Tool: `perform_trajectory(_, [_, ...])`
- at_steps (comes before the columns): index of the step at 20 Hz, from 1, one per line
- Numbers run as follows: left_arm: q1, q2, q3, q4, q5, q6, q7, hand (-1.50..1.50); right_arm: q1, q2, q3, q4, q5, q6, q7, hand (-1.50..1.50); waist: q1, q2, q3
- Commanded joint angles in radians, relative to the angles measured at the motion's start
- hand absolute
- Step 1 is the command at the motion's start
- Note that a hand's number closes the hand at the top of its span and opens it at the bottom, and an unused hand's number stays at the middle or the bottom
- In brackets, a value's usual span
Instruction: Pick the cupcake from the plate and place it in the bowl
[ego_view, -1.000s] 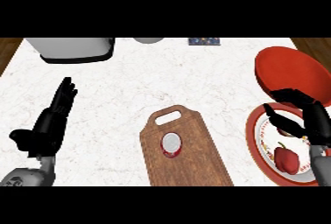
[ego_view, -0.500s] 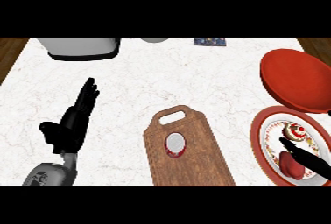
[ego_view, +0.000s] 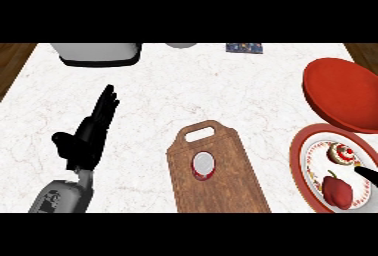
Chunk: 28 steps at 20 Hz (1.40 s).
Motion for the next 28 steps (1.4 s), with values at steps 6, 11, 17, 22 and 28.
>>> perform_trajectory(6, [0.002, -0.038, -0.015, 0.015, -0.031, -0.004, 0.014, 0.0, -0.098, -0.074, 0.073, 0.076, 0.04, 0.127, 0.331, -1.5, 0.017, 0.003, 0.001])
perform_trajectory(11, [0.045, -0.056, -0.007, 0.002, -0.059, -0.002, -0.038, 0.0, -0.108, -0.101, 0.042, 0.126, 0.0, 0.246, 0.386, -1.5, 0.012, 0.002, 0.001])
perform_trajectory(17, [-0.018, -0.058, 0.071, 0.079, -0.058, -0.066, -0.035, 0.0, -0.041, -0.015, -0.006, 0.113, 0.004, 0.337, 0.279, -1.5, 0.003, 0.0, 0.001])
perform_trajectory(22, [0.015, -0.036, 0.089, -0.044, -0.049, -0.084, 0.06, 0.0, -0.009, 0.027, -0.058, 0.055, -0.032, 0.364, 0.259, -1.5, 0.004, -0.002, 0.001])
perform_trajectory(28, [0.101, -0.064, 0.057, -0.135, -0.105, -0.074, 0.069, 0.0, -0.045, 0.092, -0.08, 0.047, -0.026, 0.373, 0.238, -1.5, 0.009, -0.001, 0.001])
